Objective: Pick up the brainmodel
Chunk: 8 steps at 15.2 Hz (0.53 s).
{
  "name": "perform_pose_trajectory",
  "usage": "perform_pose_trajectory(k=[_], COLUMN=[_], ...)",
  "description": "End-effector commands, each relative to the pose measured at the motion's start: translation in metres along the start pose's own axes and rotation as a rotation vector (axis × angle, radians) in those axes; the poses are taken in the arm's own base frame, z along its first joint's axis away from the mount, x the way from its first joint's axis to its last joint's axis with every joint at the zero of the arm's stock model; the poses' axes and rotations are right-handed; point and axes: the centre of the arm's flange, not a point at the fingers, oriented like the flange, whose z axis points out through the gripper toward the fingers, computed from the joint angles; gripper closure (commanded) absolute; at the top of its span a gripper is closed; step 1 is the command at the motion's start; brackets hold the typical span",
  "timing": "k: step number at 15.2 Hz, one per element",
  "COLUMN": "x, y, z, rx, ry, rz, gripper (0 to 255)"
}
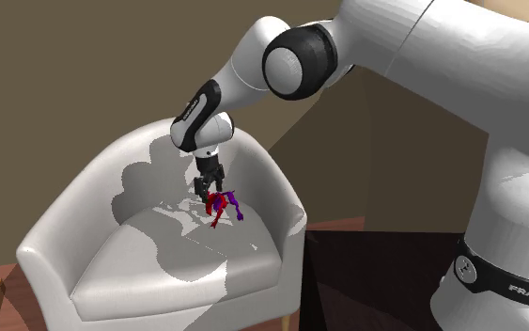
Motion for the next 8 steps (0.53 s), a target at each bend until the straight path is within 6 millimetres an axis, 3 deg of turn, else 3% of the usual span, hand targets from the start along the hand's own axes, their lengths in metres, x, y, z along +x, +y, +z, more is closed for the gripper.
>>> perform_pose_trajectory(k=[1,3,4,8], x=[0.0016,0.0016,0.0013,0.0012], y=[-0.0003,-0.0003,0.0001,0.0002], z=[0.0144,0.0144,0.014,0.0137], rx=[0.0,0.0,0.0,0.0], ry=[0.0,0.0,0.0,0.001], rz=[0.0,0.0,0.0,0.0], gripper=[0,0,255,255])
